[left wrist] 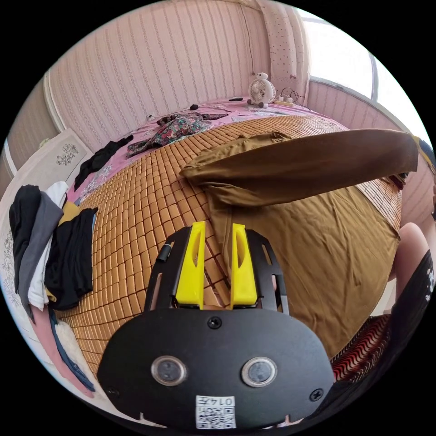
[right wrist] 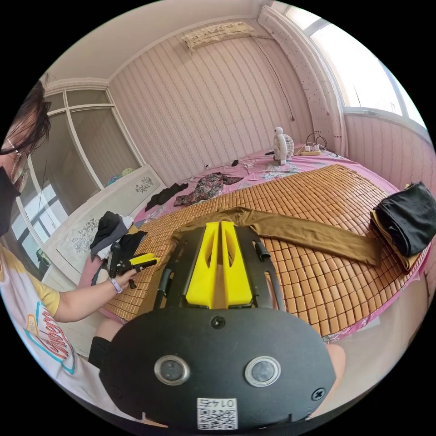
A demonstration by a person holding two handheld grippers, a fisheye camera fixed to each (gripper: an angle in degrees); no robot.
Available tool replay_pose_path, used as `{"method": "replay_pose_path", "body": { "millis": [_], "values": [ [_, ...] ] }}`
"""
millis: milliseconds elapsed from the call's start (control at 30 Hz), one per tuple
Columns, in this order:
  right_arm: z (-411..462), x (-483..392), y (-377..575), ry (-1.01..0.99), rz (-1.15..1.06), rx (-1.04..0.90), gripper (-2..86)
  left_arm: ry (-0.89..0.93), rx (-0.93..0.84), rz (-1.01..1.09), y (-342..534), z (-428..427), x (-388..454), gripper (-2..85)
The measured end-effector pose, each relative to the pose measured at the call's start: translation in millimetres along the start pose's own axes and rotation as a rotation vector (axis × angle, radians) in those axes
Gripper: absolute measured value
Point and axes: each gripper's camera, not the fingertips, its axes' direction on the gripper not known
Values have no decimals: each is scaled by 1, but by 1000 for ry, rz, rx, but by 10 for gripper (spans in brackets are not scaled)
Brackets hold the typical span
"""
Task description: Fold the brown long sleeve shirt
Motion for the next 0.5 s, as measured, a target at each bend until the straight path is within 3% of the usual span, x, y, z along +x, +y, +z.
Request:
{"method": "replay_pose_path", "body": {
  "millis": [233, 500],
  "values": [
    [9, 23, 8, 34, 72, -85, 6, -19, -24, 133, -37, 36, 20, 82],
    [4, 43, -18, -81, 163, -59, 6, -130, -131, 170, -62, 71, 20, 15]
  ]
}}
